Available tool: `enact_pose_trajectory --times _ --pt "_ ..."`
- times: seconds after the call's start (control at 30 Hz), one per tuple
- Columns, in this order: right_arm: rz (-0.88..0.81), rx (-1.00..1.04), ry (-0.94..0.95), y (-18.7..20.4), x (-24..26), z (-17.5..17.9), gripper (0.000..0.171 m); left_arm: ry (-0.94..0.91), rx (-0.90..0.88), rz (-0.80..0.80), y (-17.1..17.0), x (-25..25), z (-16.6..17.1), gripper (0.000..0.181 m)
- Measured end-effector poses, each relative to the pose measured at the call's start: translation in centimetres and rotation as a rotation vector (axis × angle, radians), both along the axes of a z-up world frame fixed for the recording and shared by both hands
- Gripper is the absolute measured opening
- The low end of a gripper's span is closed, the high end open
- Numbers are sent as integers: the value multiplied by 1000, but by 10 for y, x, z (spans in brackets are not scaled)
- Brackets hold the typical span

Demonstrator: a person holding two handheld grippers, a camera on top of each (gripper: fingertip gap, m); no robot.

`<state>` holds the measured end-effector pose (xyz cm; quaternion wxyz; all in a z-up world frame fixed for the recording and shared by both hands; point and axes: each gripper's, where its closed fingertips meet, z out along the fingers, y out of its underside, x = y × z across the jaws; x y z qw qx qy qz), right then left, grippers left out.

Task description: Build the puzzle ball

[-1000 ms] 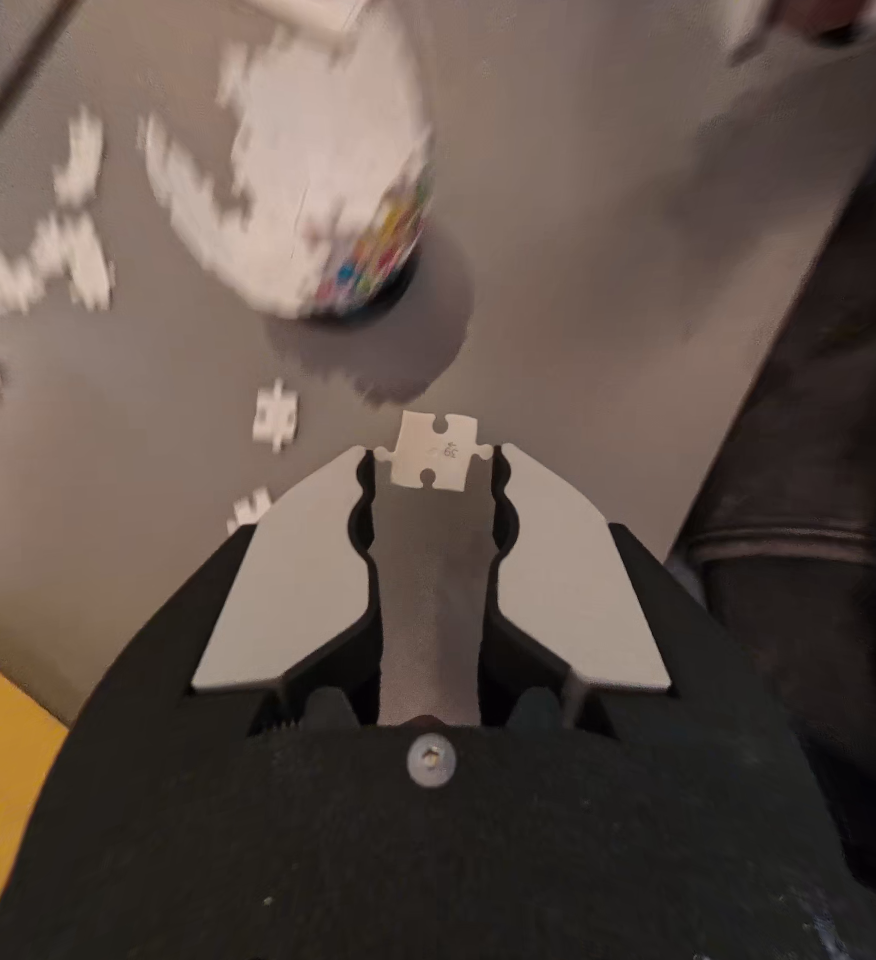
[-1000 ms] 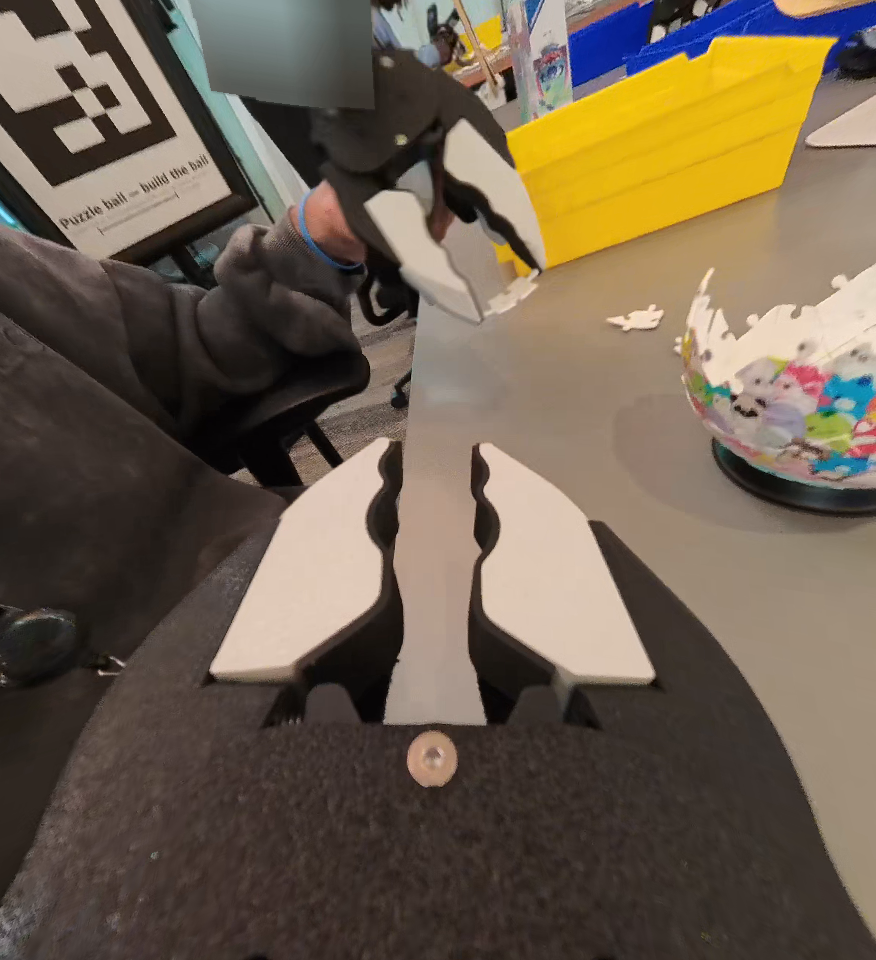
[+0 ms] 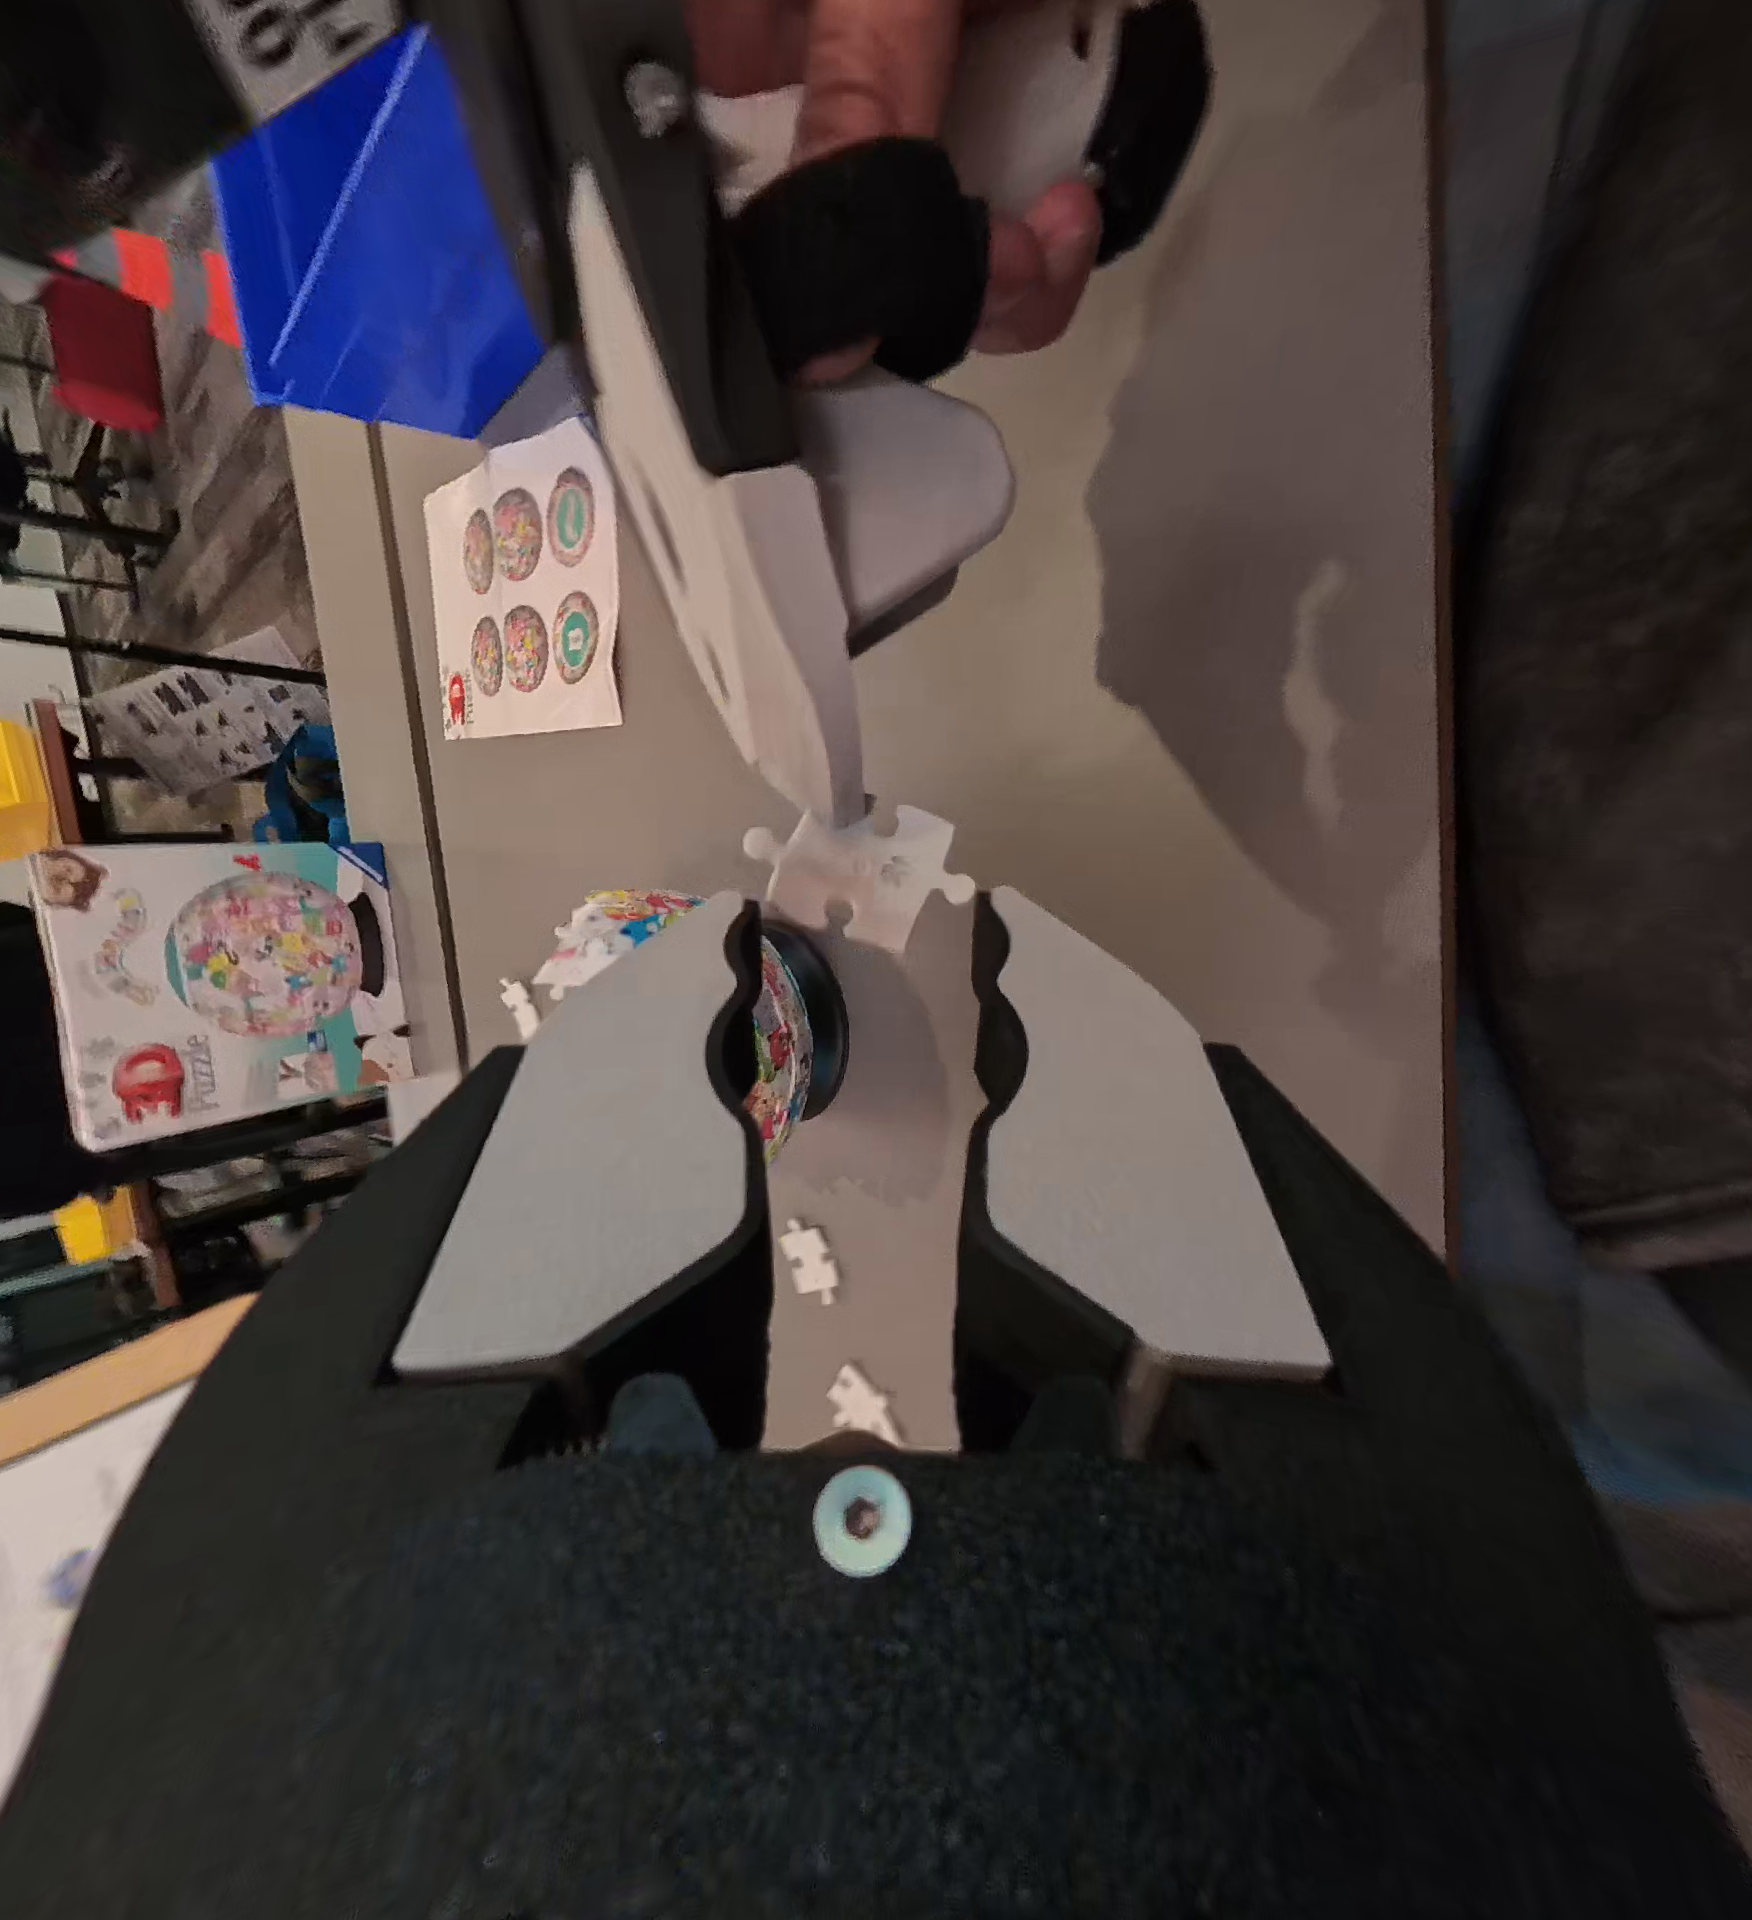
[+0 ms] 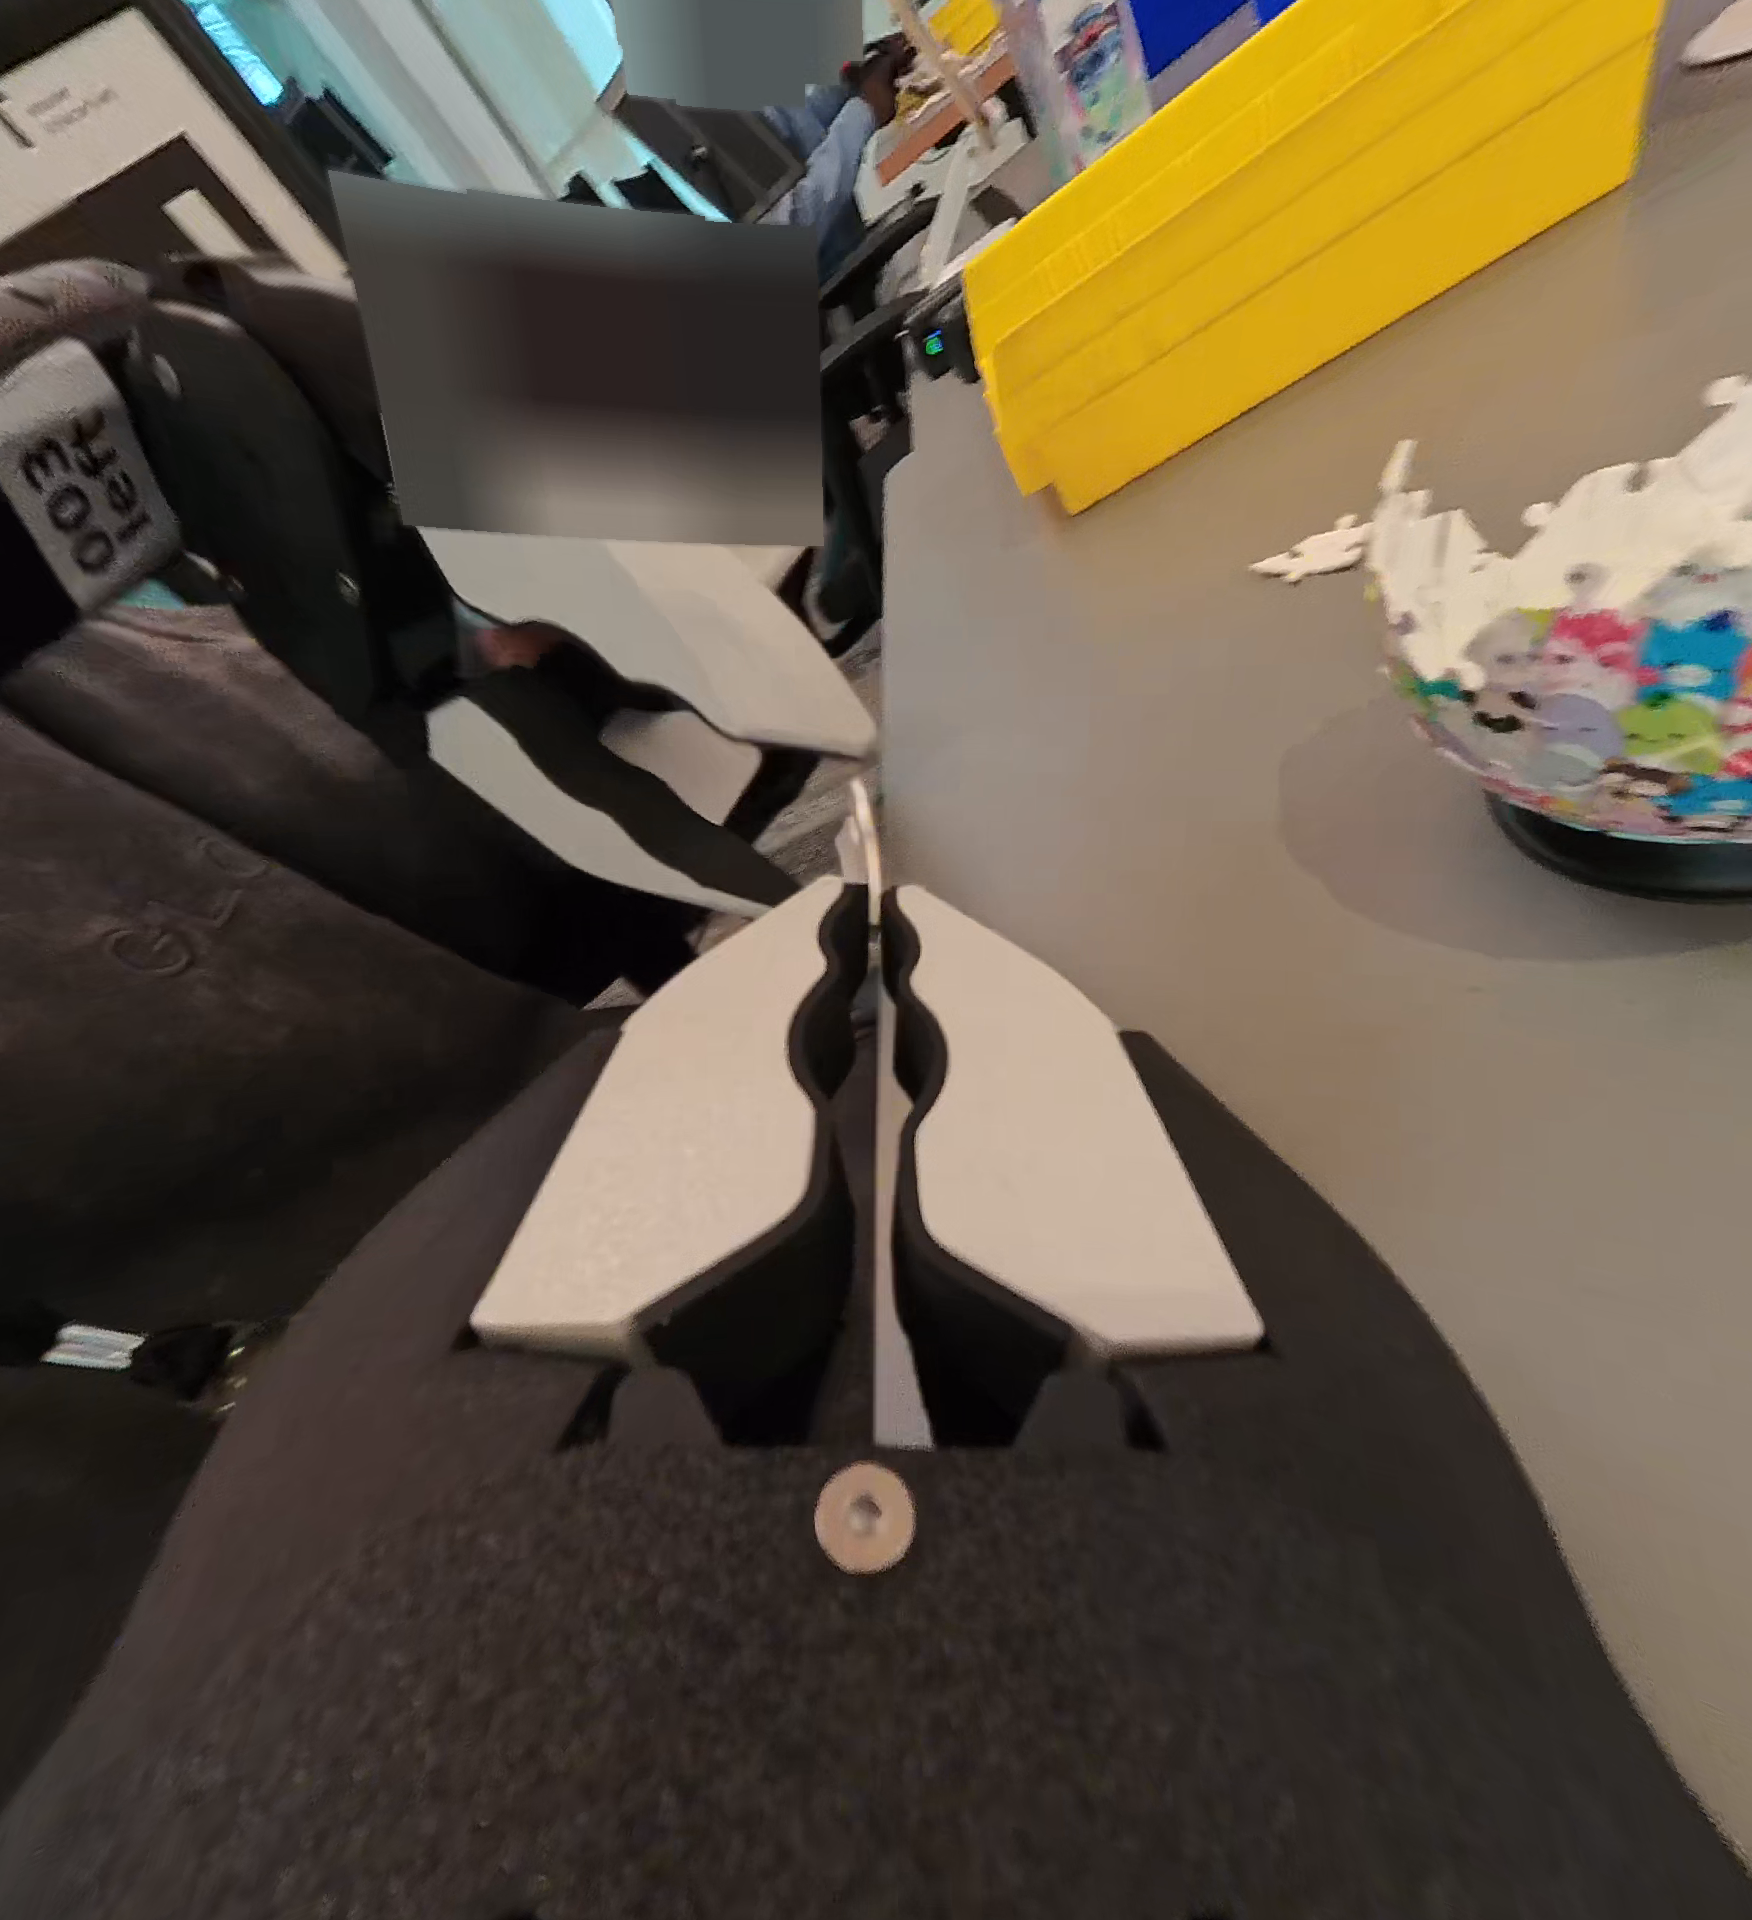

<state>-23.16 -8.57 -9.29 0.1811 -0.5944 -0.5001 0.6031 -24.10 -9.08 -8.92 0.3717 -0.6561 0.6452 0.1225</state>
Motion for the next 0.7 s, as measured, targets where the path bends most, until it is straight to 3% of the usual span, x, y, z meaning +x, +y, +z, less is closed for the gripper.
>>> enact_pose_trajectory --times 0.1,0.23,0.43,0.57,0.7 --pt "-70 -20 48 9 0 0 2 -278 -42 115 7 -2 10 39" --pt "-151 -26 161 11 -4 10 2 -654 -250 267 9 -6 -3 43" --pt "-134 27 218 -3 -14 17 2 -1095 -516 262 0 7 -9 24" --pt "-115 -13 224 -8 -15 14 2 -1226 -640 207 -3 8 2 5" --pt "-100 0 224 -10 -16 11 3 -1208 -653 212 -4 6 0 2"
